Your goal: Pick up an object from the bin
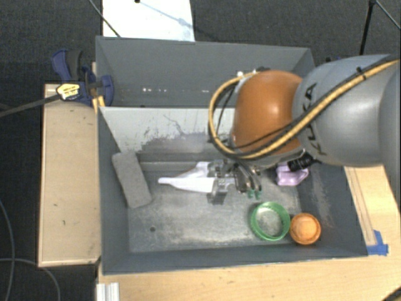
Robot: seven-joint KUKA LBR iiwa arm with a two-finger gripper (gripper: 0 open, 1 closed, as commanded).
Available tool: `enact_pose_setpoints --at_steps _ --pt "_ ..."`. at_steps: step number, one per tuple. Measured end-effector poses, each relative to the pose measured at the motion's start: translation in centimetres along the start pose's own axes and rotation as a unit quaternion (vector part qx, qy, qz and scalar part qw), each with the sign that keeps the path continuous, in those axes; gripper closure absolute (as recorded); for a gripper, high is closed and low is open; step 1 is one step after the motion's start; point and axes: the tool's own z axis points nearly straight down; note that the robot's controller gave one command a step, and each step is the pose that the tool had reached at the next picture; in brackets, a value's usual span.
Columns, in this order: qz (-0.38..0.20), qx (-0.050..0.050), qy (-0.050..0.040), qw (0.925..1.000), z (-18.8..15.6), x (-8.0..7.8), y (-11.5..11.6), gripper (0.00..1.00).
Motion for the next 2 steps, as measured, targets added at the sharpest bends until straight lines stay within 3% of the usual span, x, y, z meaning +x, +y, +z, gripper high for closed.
enact_pose_setpoints --at_steps 1,2 --pt "0.000 0.000 0.0000 1.0000 0.0 0.0 0.0 1.00" --pt "-0.004 0.000 0.0002 1.0000 -4.9 0.0 0.4 1.00"
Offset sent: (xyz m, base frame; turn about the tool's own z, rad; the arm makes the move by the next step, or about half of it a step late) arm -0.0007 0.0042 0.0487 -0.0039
